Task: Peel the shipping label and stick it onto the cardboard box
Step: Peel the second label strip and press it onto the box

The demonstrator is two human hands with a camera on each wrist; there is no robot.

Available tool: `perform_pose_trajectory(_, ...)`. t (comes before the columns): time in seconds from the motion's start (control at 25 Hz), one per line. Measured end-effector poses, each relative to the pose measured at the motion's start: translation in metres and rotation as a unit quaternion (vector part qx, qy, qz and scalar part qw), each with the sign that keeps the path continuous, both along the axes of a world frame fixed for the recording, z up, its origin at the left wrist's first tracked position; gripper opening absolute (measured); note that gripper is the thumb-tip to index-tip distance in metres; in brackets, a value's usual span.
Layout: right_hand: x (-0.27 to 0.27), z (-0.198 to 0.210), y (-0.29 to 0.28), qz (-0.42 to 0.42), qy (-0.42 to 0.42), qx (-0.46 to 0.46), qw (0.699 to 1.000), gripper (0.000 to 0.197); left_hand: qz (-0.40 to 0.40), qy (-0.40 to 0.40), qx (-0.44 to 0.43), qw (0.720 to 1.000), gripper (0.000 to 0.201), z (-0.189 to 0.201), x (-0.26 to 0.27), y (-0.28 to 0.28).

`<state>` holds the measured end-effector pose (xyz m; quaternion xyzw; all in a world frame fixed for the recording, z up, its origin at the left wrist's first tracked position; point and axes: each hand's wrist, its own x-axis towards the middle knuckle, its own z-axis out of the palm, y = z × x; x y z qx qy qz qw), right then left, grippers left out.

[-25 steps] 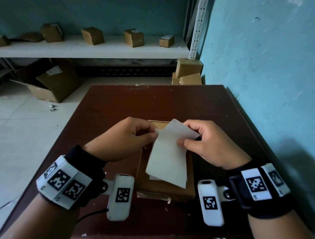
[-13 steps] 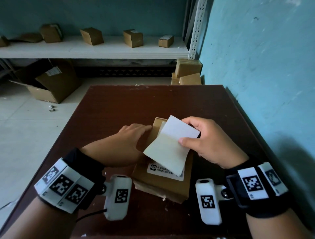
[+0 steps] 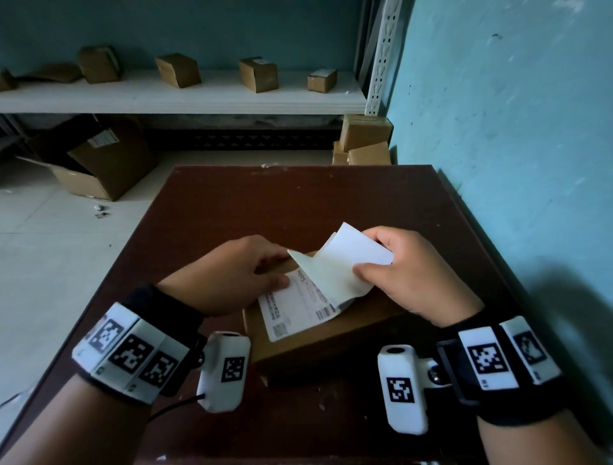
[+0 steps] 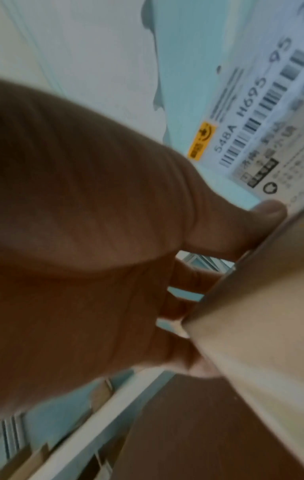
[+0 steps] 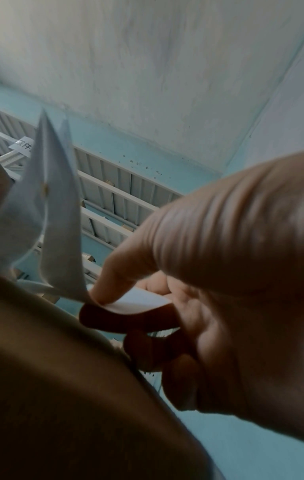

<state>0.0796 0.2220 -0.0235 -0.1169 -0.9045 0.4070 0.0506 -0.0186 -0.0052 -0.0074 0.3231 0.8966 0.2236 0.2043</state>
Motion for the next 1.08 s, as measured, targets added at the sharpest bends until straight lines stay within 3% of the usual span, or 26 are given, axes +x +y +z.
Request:
perform_pose_trajectory(0.2, -0.004, -0.003, -0.001, -0.076, 0.015, -0.007, 0.997, 0.023, 0.029, 0.171, -0.035, 0.984, 0.050, 0.002, 0.008, 0.002)
perform_pose_trajectory(0.36, -0.006, -0.005, 0.001, -0.106, 0.026, -0.012, 0.994, 0.022, -0.060, 0.113, -0.110, 0.986, 0.085, 0.016, 0.028, 0.006)
perform_pose_trajectory(0.44, -0.007, -0.005, 0.002, -0.115, 0.028, -0.021, 0.993, 0.023, -0.089, 0.120, -0.145, 0.978, 0.096, 0.013, 0.039, 0.013)
perform_pose_trajectory(0.64, -0.008, -0.009, 0.003, -0.140, 0.031, -0.058, 0.988, 0.025, -0.081, 0.193, -0.107, 0.972, 0.073, -0.008, 0.040, 0.023)
perform_pose_trajectory(0.92, -0.008, -0.008, 0.003, -0.168, 0.024, -0.140, 0.975, 0.033, -0.054, 0.275, -0.117, 0.953, 0.097, -0.036, 0.046, 0.041)
perform_pose_trajectory(1.08, -0.007, -0.007, 0.007, -0.170, 0.012, -0.169, 0.971, 0.028, -0.026, 0.297, -0.119, 0.947, 0.081, -0.038, 0.048, 0.049)
